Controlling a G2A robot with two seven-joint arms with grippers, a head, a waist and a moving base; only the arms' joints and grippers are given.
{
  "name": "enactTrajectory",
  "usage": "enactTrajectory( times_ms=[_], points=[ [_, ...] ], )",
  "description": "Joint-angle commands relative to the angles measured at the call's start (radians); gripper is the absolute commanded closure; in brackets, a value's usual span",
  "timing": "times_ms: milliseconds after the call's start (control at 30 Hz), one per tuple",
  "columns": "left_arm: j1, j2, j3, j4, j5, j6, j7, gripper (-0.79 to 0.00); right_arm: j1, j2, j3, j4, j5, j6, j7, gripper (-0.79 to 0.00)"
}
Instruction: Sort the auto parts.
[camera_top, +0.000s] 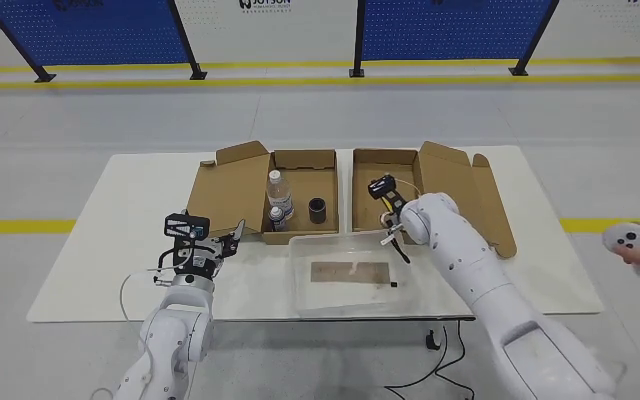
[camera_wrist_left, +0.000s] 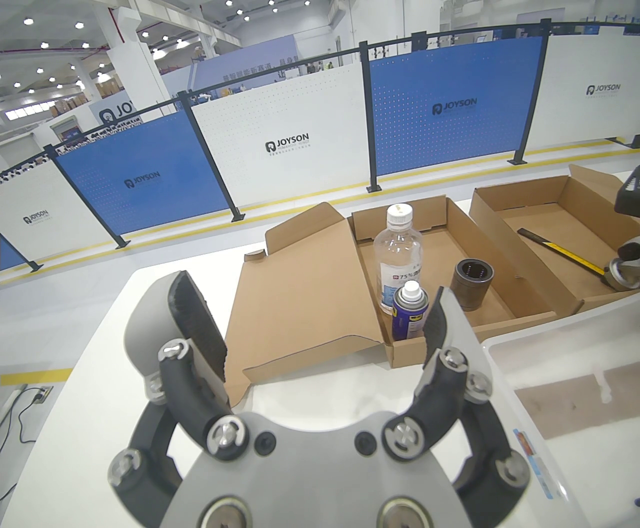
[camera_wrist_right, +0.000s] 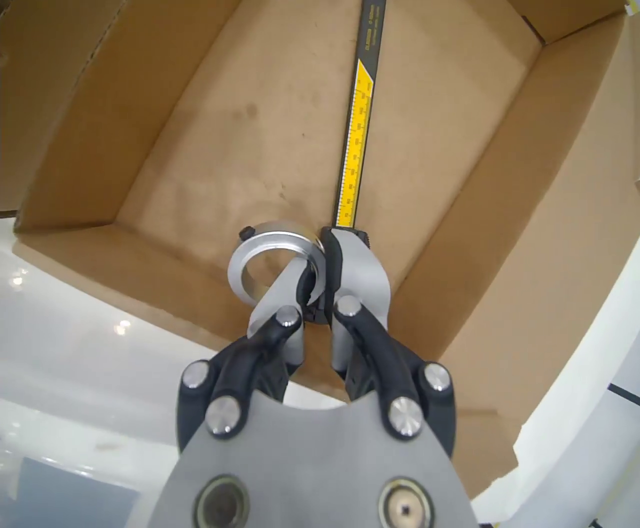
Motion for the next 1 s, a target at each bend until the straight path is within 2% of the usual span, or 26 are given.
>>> enactTrajectory(
  times_ms=[0, 33, 67, 167, 333, 467, 600, 733, 833, 967],
  points=[
    [0.0, 0.0, 0.0, 0.0, 0.0, 0.0, 0.0, -0.785, 0.007, -0.007, -0.003, 0.021, 0.009, -0.003, -0.011, -0.36],
    [0.0, 0.0, 0.0, 0.0, 0.0, 0.0, 0.0, -0.785, 0.009, -0.009, -0.003, 0.028, 0.014, -0.002, -0.015, -0.391],
    [0.0, 0.0, 0.0, 0.0, 0.0, 0.0, 0.0, -0.785, 0.011, -0.012, -0.002, 0.033, 0.02, -0.002, -0.02, -0.545],
    [0.0, 0.0, 0.0, 0.0, 0.0, 0.0, 0.0, -0.785, 0.013, -0.015, 0.003, 0.046, 0.03, -0.005, -0.035, -0.785],
    [0.0, 0.0, 0.0, 0.0, 0.0, 0.0, 0.0, -0.785, 0.0, -0.006, 0.044, 0.02, 0.059, -0.002, -0.086, -0.785],
    [0.0, 0.0, 0.0, 0.0, 0.0, 0.0, 0.0, -0.785, -0.04, 0.027, 0.124, -0.066, 0.069, 0.0, -0.161, -0.785],
    [0.0, 0.0, 0.0, 0.0, 0.0, 0.0, 0.0, -0.785, -0.16, 0.078, 0.25, -0.295, 0.051, 0.012, -0.21, -0.785],
    [0.0, 0.0, 0.0, 0.0, 0.0, 0.0, 0.0, -0.785, -0.353, 0.127, 0.404, -0.612, 0.044, 0.013, -0.213, -0.785],
    [0.0, 0.0, 0.0, 0.0, 0.0, 0.0, 0.0, -0.785, -0.491, 0.15, 0.513, -0.811, 0.04, 0.02, -0.226, -0.785],
    [0.0, 0.0, 0.0, 0.0, 0.0, 0.0, 0.0, -0.785, -0.649, 0.168, 0.62, -1.01, 0.054, 0.011, -0.276, -0.785]
  ],
)
